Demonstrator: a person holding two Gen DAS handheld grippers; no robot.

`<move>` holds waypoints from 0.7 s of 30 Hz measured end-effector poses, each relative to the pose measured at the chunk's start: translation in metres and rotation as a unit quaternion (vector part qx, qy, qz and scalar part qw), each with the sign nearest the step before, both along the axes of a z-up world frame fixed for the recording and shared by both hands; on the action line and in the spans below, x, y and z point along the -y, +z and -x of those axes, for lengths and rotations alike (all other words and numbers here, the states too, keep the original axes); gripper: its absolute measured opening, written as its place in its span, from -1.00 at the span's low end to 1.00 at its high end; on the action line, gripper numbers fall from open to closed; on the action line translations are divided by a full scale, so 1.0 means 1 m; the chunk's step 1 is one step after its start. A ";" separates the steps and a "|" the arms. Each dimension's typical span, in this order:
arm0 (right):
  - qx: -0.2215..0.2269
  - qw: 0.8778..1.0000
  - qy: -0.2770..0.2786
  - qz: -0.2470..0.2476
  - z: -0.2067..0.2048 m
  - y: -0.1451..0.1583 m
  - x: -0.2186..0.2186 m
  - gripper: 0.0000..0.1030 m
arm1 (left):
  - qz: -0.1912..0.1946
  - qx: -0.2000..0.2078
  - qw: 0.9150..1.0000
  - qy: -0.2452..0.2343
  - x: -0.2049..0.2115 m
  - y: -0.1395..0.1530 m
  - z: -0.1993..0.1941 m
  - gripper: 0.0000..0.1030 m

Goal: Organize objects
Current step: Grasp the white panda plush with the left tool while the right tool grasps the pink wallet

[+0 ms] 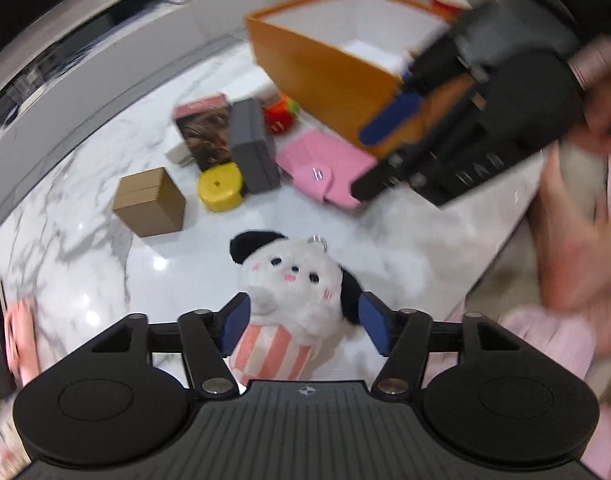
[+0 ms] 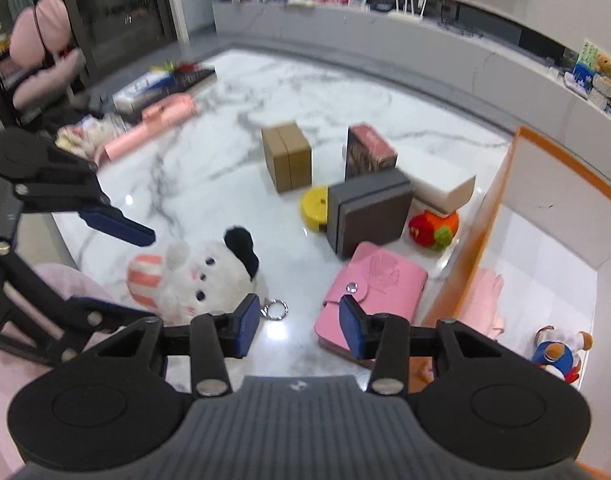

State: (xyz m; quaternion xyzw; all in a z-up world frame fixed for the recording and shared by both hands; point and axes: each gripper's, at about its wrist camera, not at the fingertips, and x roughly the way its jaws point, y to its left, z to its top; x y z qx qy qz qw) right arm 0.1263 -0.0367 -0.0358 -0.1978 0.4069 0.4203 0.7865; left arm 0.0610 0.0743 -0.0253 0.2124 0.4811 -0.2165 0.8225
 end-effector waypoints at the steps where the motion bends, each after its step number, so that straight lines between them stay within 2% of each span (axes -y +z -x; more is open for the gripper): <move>1: -0.001 1.000 0.001 0.010 -0.001 -0.004 -0.004 -0.08 | -0.007 -0.002 1.000 -0.007 0.000 -0.005 -0.001 0.44; 7: 0.004 0.997 0.003 0.078 -0.011 -0.025 -0.032 0.06 | -0.033 0.003 0.999 -0.020 -0.003 -0.026 -0.018 0.52; 11: 0.011 0.994 -0.007 0.109 -0.021 -0.038 -0.048 0.30 | 0.011 -0.019 1.000 -0.002 -0.011 -0.032 -0.031 0.56; 14: 0.026 0.991 -0.021 0.131 -0.028 -0.049 -0.059 0.32 | 0.027 -0.023 0.999 0.011 -0.015 -0.039 -0.036 0.57; 16: 0.028 0.989 -0.031 0.144 -0.032 -0.056 -0.066 0.32 | 0.040 -0.020 0.999 0.023 -0.019 -0.040 -0.040 0.51; 21: 0.010 0.984 -0.061 0.164 -0.043 -0.070 -0.074 0.32 | 0.067 -0.021 0.994 0.088 -0.038 -0.040 -0.051 0.46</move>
